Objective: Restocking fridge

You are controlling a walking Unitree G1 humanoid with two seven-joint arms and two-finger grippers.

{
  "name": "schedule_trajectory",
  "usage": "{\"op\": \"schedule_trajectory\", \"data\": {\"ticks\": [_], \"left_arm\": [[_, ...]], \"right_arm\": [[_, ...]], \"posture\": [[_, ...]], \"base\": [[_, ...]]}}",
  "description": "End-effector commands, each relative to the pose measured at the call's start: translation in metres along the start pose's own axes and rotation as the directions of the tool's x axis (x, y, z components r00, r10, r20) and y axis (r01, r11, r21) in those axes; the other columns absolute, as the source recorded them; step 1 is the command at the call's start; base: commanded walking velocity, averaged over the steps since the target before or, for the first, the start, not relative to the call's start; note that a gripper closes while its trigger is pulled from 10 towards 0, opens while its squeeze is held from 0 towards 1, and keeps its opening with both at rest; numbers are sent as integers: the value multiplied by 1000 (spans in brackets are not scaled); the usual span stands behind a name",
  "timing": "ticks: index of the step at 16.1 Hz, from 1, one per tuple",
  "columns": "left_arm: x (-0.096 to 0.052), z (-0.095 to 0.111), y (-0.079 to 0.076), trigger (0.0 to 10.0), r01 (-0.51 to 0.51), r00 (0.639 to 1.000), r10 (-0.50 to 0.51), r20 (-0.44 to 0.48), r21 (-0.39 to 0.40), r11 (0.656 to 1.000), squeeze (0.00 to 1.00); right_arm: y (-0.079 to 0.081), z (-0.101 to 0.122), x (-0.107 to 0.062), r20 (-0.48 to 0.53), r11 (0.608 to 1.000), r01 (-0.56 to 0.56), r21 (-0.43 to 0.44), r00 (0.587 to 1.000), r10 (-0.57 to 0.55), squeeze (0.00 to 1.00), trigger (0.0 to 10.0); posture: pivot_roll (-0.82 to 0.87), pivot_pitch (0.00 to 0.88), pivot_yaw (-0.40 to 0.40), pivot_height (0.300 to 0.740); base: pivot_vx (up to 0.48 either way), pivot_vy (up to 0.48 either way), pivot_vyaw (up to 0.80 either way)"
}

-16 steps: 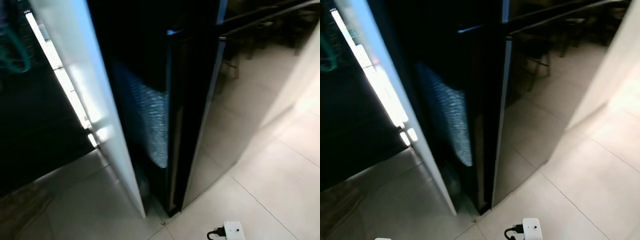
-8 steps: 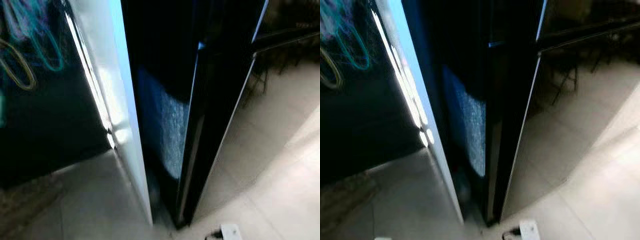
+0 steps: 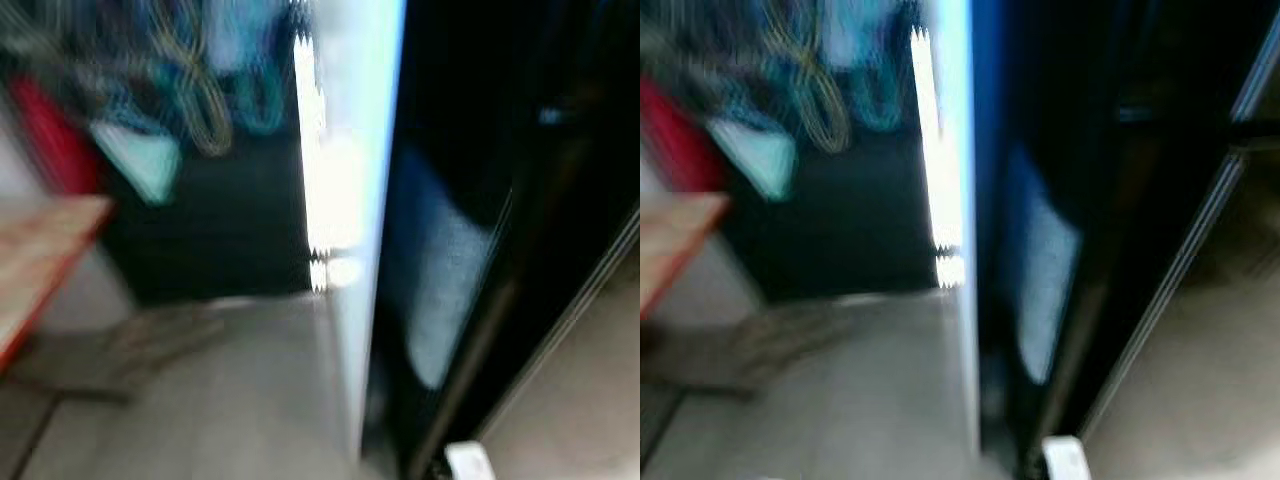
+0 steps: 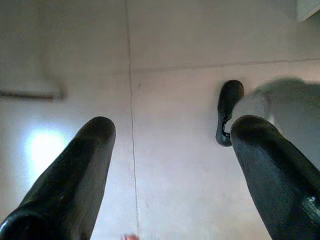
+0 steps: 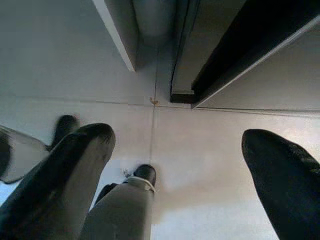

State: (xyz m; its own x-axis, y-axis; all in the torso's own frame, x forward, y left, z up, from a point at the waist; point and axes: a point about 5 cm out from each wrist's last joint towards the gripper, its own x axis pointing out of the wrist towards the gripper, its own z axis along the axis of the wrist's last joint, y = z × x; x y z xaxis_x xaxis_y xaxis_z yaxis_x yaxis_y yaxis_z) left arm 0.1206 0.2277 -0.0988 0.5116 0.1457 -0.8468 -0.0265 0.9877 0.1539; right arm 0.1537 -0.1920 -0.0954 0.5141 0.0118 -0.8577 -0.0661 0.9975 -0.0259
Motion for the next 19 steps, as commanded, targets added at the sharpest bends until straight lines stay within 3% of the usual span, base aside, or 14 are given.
{"op": "schedule_trajectory", "data": {"ticks": [1, 3, 4, 7, 19], "left_arm": [[0, 1, 7, 10000, -19, 1000, 19, -7, -1, 1000, 0], [0, 1, 7, 10000, -19, 1000, 19, -7, -1, 1000, 0], [0, 3, 8, 10000, -28, 1000, 28, 3, -7, 1000, 0], [0, 4, 8, 10000, -38, 999, 38, 8, -12, 999, 0], [1, 9, 10, 10000, -68, 997, 70, 31, -50, 996, 0]], "right_arm": [[9, 7, 2, 17, 1000, -25, -1, 1000, 25, 0, 10000], [9, 7, 2, 17, 1000, -25, -1, 1000, 25, 0, 10000], [8, 10, 3, 22, 1000, -24, -1, 999, 24, 0, 10000], [6, 11, 2, 23, 1000, -24, 3, 999, 24, 0, 10000], [8, 16, 3, 35, 999, -33, 11, 999, 32, 0, 10000]], "posture": [[36, 0, -8, 740], [36, 0, -8, 740], [51, 48, -19, 740], [54, 86, -24, 740], [75, 93, -20, 740]], "base": [[0, 0, 800], [0, 0, 800], [0, 0, 800], [0, 0, 800], [0, 0, 800]]}}
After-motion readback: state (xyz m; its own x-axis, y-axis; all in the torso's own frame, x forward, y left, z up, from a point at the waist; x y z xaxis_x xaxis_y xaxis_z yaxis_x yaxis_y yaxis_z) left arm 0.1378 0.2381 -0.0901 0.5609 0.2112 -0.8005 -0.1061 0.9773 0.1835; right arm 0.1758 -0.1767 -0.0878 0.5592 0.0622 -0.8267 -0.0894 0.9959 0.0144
